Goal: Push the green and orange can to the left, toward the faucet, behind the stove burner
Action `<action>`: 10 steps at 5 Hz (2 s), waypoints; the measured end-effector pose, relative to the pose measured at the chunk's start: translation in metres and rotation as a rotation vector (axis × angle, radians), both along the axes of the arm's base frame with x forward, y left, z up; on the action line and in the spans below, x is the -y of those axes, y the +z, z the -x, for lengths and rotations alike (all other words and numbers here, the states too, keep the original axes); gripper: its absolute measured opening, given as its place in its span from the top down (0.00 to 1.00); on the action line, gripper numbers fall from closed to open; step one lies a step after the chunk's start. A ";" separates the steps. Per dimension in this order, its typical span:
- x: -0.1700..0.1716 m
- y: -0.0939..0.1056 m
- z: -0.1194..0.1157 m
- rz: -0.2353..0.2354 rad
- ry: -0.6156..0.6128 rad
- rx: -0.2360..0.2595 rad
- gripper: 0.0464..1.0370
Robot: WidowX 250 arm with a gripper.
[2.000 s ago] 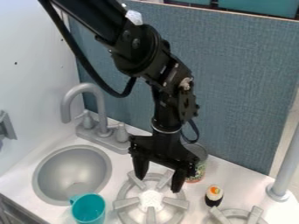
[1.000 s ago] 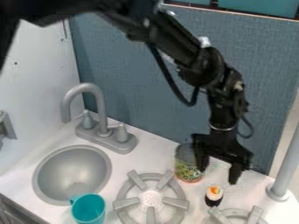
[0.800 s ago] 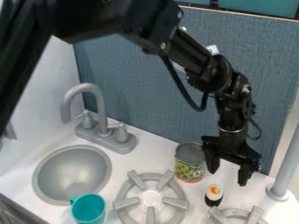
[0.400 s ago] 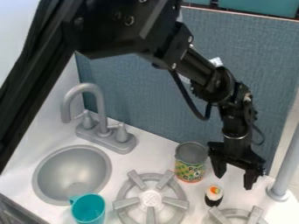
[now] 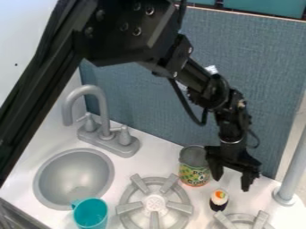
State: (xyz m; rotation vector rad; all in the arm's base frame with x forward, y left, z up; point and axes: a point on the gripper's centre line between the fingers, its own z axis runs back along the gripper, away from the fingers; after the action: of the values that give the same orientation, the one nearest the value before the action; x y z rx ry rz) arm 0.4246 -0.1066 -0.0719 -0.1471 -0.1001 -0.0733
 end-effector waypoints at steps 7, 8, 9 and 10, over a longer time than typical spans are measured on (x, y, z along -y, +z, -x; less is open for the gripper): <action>-0.085 0.006 -0.003 -0.320 0.120 0.105 0.04; -0.082 0.020 0.002 -0.307 0.109 0.101 0.04; -0.074 0.051 0.038 -0.282 0.078 0.057 0.04; -0.057 0.094 0.087 -0.224 0.037 0.091 0.04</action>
State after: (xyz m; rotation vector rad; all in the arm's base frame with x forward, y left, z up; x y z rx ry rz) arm 0.3377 -0.0497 0.0222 0.0823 -0.1841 -0.0541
